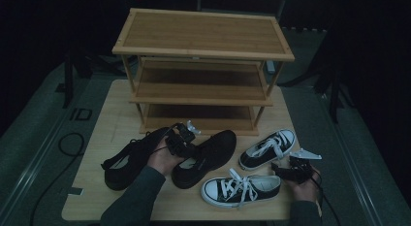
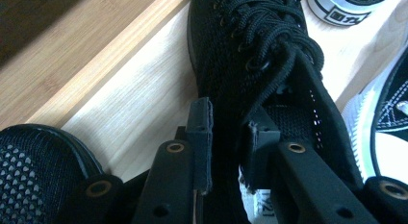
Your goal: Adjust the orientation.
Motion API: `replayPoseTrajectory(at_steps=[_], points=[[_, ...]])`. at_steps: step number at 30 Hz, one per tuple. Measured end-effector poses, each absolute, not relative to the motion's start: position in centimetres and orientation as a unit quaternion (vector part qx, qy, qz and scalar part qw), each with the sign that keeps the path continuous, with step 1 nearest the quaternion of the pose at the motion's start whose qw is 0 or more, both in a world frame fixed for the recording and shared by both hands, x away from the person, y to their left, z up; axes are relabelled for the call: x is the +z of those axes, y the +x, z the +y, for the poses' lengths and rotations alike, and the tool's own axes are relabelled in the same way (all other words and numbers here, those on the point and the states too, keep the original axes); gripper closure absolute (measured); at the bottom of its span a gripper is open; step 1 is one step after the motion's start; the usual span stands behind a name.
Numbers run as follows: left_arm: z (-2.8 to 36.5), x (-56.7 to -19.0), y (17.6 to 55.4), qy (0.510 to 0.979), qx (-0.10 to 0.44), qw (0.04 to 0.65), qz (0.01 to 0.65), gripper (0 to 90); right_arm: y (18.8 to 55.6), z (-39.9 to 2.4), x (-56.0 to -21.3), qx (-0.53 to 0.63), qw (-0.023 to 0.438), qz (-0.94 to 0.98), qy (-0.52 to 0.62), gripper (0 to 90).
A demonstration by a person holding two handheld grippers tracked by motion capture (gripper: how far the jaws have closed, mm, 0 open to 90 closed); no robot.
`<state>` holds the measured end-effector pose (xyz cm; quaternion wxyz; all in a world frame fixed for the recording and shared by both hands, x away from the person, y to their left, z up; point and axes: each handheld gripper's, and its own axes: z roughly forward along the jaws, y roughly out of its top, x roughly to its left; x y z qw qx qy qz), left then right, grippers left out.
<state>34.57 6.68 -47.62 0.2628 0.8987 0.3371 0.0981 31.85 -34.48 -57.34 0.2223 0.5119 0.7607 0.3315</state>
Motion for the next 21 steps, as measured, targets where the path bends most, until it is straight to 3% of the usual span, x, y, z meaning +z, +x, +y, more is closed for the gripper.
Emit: replayPoseTrajectory(at_steps=[3,21], points=[[6.6,-47.6,34.4,0.9,0.102,0.262,0.334,86.9,31.9,-34.5,-57.3,0.332,0.222,0.761,0.512,13.4],[10.0,-47.6,32.1,0.891,0.107,0.265,0.353,87.1,31.9,-34.5,-57.3,0.331,0.222,0.761,0.511,13.3]])
